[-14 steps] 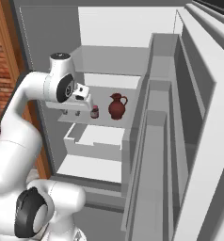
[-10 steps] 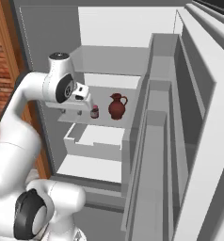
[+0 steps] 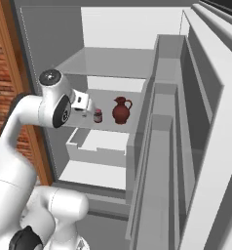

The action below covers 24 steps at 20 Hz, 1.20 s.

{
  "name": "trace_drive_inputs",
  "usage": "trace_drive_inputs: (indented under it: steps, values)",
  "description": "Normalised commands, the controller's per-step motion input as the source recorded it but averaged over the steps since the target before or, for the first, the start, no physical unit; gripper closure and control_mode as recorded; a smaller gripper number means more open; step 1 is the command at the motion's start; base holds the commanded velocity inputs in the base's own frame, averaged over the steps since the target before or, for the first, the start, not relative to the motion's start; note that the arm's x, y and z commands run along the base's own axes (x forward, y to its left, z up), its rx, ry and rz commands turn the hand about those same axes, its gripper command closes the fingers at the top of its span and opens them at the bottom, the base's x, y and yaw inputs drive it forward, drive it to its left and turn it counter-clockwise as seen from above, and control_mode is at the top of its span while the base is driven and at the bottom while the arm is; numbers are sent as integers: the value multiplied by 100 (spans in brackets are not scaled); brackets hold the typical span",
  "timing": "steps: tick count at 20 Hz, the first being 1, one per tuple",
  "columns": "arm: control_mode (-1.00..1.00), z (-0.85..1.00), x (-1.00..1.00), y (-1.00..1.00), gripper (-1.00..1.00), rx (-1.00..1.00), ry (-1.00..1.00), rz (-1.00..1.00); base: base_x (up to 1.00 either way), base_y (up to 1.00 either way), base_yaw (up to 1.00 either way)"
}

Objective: Move the jug and jam from the second highest shelf to the top shelf to make space. Then, place the pitcher from the counter on the cleared second highest shelf.

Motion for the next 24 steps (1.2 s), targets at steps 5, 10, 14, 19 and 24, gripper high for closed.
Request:
trace_drive_inputs:
  steps: [5,10,14,19,24]
  values:
    - [-100,-22,8,-10,-100,0,-13,0,0,0,0]
    - [-100,-34,36,-9,-100,0,0,-5,0,0,0]
    - [-100,-25,47,0,-100,-2,0,-11,0,0,0]
    - [-100,-22,47,0,-100,0,0,-10,0,0,0]
    - [-100,-18,45,0,-100,0,0,-3,0,0,0]
